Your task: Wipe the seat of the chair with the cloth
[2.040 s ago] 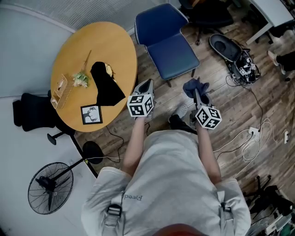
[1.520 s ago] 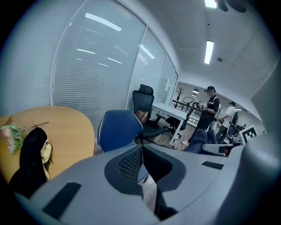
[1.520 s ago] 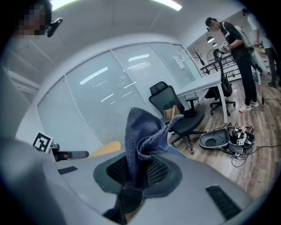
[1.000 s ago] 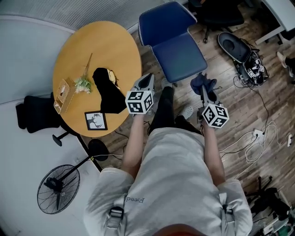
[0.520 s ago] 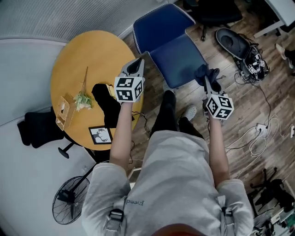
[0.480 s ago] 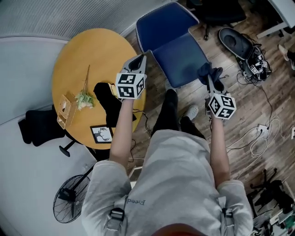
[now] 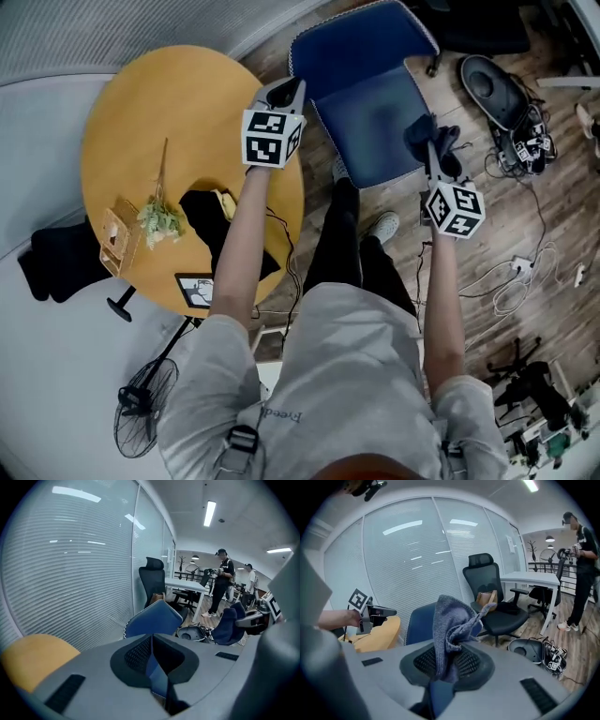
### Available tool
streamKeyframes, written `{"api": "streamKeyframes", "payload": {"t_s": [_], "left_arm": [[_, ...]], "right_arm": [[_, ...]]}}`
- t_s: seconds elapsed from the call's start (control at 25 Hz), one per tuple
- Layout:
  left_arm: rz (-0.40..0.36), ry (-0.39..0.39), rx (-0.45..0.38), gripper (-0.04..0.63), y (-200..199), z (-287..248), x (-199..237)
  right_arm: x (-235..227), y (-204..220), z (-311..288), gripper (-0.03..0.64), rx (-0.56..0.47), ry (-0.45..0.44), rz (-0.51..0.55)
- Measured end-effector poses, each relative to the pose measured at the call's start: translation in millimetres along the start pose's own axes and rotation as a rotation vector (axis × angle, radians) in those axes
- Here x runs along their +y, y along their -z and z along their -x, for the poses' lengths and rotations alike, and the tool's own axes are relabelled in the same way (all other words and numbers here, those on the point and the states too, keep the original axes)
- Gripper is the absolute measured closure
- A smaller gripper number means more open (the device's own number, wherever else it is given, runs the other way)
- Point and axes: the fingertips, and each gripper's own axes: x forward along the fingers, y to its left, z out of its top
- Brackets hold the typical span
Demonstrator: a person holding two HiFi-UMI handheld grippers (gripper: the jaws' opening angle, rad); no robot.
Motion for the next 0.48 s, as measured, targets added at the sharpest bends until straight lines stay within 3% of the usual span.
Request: {"api": "streamKeyframes", "payload": {"t_s": [0.12, 0.24, 0.28, 0.4, 0.48], "left_arm": [[0.040, -0.017, 0.019, 0.565, 12.1, -25.7, 30.1], [0.014, -0.016, 0.038, 0.528, 13.4, -50.2, 55.6], [0.006, -0.007, 0.044, 0.486, 12.8, -58.7, 61.0], [-0.006, 0.024, 0.044, 0.455, 6.3, -78.1, 70.4], [-0.023, 0.050, 0.045, 0.437, 1.1, -90.6, 74.9]], "right_arm": [[5.6, -6.6, -38.0, 0.546, 0.033, -0.028, 0.030], [9.4, -11.1, -74.3, 0.546, 0.044, -0.049, 0.031], [9.7, -11.3, -85.5, 0.546, 0.053, -0.049, 0.065], [13.9, -1.6, -114.6, 0.546, 0.110, -0.051, 0.256], [15.7, 10.1, -133.3, 0.546, 0.146, -0.065, 0.327]]}}
